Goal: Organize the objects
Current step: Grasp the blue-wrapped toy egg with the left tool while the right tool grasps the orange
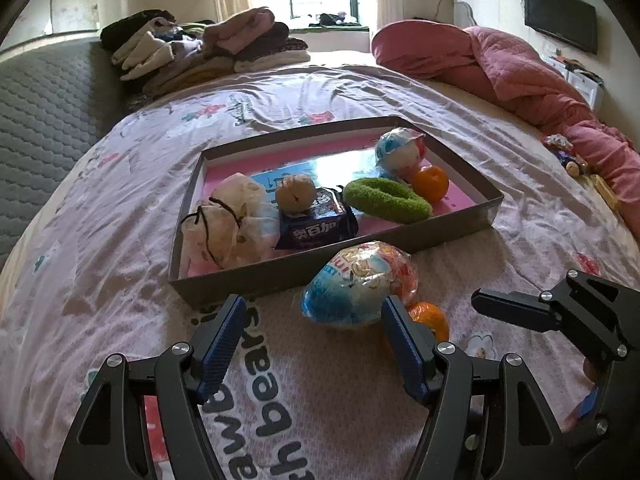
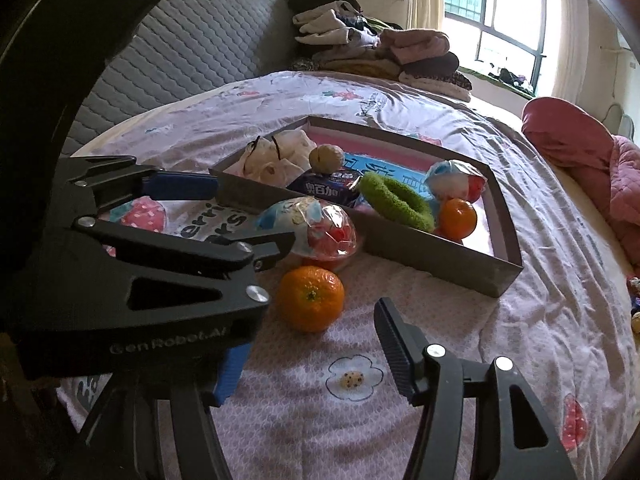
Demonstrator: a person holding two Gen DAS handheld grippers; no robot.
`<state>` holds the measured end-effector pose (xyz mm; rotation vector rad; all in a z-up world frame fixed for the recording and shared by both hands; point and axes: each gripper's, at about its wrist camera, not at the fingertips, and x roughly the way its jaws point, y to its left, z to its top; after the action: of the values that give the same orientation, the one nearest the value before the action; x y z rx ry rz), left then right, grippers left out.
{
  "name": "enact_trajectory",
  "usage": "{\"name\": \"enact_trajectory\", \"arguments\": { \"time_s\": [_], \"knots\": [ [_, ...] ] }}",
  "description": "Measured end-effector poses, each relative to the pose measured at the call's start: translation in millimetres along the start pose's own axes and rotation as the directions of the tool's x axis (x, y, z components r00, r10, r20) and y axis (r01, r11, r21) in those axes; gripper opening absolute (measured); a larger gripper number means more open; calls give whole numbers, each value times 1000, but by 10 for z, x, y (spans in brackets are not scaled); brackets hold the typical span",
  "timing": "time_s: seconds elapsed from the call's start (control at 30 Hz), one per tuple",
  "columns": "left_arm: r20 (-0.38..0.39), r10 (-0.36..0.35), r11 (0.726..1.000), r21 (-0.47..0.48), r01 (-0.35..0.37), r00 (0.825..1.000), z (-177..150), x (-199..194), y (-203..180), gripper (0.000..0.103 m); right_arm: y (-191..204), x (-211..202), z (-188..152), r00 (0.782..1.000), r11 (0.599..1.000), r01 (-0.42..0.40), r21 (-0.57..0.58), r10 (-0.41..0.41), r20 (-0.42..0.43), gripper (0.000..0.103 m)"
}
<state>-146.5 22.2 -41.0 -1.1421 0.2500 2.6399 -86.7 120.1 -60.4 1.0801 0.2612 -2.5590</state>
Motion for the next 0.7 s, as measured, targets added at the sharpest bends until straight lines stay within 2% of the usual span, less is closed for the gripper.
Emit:
{"name": "enact_trajectory", "arguments": {
  "time_s": [0.3,0.53,0.6,0.7],
  "knots": [
    [-6,-71,997,-11,71,997,121,124,-35,72,-72,114,20,1000,1000,10,24,-10,4,60],
    [-28,-128,992,-18,127,991,193,245,-93,72,-128,190,52,1000,998,-24,60,23,6,60],
    [-30,-143,989,-25,143,989,200,276,-87,73,-127,214,54,999,998,-34,62,34,4,57],
    [-38,-174,984,-38,172,984,204,327,-81,73,-125,253,49,998,996,-62,62,63,-7,46]
  ]
}}
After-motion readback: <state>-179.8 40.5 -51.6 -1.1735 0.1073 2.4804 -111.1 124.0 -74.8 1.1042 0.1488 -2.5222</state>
